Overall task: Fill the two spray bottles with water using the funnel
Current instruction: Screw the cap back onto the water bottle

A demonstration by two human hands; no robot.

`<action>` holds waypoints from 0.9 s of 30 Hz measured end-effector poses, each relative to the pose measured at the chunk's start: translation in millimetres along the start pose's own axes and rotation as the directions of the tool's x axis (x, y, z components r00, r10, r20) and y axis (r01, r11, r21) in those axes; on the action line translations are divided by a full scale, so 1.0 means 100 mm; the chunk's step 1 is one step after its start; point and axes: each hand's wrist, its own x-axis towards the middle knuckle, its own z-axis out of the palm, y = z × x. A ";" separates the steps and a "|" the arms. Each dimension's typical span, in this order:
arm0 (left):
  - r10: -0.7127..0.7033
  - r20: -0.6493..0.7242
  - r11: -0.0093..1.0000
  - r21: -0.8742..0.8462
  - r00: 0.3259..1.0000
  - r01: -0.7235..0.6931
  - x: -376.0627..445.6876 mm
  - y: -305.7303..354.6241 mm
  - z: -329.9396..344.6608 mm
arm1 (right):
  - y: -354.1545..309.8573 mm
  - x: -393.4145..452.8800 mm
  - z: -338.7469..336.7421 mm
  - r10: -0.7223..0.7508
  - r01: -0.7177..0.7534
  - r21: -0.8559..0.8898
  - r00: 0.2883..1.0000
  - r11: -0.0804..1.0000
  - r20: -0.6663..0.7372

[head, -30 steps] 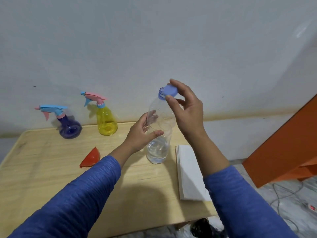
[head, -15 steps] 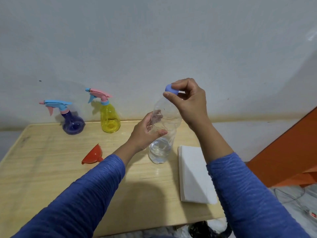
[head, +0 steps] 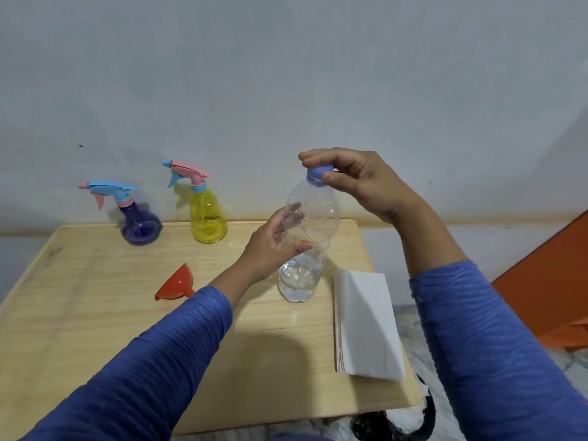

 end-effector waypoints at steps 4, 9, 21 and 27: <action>0.012 -0.017 1.000 -0.010 1.000 -0.012 0.01 -0.01 0.02 | 0.04 0.04 0.20 -0.042 0.013 -0.098 0.955 0.995 -0.294; 0.013 -0.007 1.000 -0.017 1.000 -0.013 0.00 -0.03 0.03 | 0.06 0.04 0.33 0.043 -0.053 -0.037 0.969 0.998 -0.241; 0.002 -0.050 0.999 -0.054 0.999 -0.005 0.03 -0.07 0.02 | 0.04 0.07 0.66 0.077 -0.156 -0.103 0.839 0.982 -0.538; 0.000 -0.043 0.998 -0.058 0.999 -0.003 0.04 -0.08 0.02 | 0.03 0.04 0.40 0.174 -0.159 0.072 0.916 0.985 -0.361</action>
